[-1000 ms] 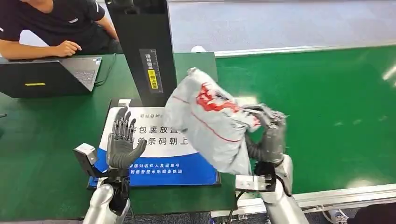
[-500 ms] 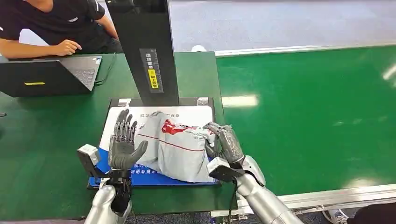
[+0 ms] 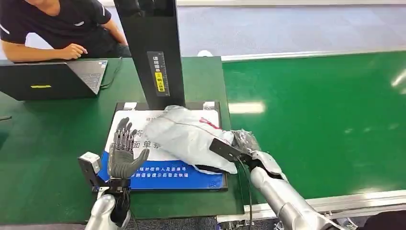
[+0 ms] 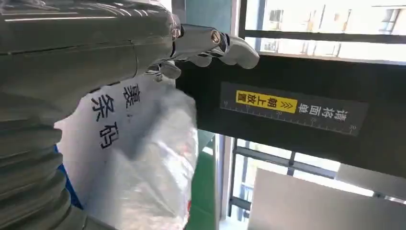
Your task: Moved the parcel from conveyor to table for the left to box.
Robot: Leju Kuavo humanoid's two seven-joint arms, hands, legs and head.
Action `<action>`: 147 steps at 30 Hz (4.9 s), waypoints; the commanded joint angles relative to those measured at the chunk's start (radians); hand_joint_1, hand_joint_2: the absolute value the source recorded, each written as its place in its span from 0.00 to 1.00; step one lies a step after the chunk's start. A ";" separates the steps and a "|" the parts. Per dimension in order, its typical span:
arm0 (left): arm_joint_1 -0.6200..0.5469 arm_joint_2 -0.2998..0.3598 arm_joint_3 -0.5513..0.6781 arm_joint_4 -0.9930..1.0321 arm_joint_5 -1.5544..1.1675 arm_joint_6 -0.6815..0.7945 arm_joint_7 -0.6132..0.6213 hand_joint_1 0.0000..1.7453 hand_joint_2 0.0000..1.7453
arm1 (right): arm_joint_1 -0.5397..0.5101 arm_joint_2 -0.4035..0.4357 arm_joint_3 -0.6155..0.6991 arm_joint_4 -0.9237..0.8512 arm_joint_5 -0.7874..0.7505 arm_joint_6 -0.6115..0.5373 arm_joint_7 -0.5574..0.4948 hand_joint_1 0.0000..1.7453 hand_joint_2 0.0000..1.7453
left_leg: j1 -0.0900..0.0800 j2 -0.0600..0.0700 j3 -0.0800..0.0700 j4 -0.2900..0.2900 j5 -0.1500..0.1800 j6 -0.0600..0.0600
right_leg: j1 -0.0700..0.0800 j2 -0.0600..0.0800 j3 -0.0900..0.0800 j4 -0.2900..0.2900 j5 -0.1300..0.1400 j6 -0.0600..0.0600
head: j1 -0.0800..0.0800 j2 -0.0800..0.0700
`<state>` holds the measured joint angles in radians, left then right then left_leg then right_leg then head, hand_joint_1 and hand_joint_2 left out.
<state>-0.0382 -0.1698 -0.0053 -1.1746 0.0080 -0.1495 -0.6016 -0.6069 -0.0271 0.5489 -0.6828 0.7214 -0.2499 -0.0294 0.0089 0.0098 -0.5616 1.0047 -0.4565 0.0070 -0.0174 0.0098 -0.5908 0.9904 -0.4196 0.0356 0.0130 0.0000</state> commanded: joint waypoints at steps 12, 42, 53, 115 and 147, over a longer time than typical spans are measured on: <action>-0.022 0.015 -0.031 0.039 -0.002 -0.021 -0.021 0.00 1.00 | 0.297 -0.017 -0.236 -0.423 -0.273 -0.155 -0.669 0.00 1.00 | -0.001 -0.001 -0.012 -0.001 0.002 0.000 | -0.001 0.000 -0.013 0.002 0.003 -0.002 | 0.000 0.000; -0.109 0.156 -0.395 0.038 -0.805 0.290 0.049 0.00 1.00 | 0.478 0.004 -0.358 -0.813 -0.465 0.152 -0.669 0.00 1.00 | -0.001 -0.003 -0.018 0.001 0.002 0.000 | -0.001 -0.002 -0.017 0.002 0.003 -0.001 | 0.000 0.000; -0.217 0.122 -0.348 0.201 -1.188 0.556 0.430 0.00 1.00 | 0.538 0.035 -0.372 -0.862 -0.450 0.192 -0.665 0.00 1.00 | -0.002 -0.004 -0.014 -0.002 0.003 -0.001 | -0.001 -0.003 -0.014 0.001 0.003 -0.003 | 0.000 0.000; -0.169 0.367 0.615 0.264 -1.150 0.656 0.640 1.00 1.00 | 0.605 0.083 -0.456 -0.937 -0.456 0.214 -0.627 0.00 1.00 | 0.002 0.006 -0.012 -0.001 0.002 -0.007 | 0.003 0.007 -0.017 0.006 0.002 -0.008 | 0.000 0.000; -0.079 0.233 0.474 0.026 -0.266 -0.217 -0.004 0.00 0.00 | 0.549 0.080 -0.459 -0.811 -0.491 0.286 -0.669 0.00 1.00 | 0.000 -0.001 -0.015 -0.003 0.004 -0.006 | 0.001 0.000 -0.018 0.004 0.002 -0.008 | 0.000 0.000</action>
<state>-0.1823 0.1995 0.6278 -0.9892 -0.4932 -0.2129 -0.4207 -0.0139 0.0465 0.1038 -1.5896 0.2446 0.0228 -0.6863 0.0099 0.0120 -0.5804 1.0044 -0.4539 0.0007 -0.0159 0.0139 -0.6123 0.9958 -0.4178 0.0287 0.0134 0.0000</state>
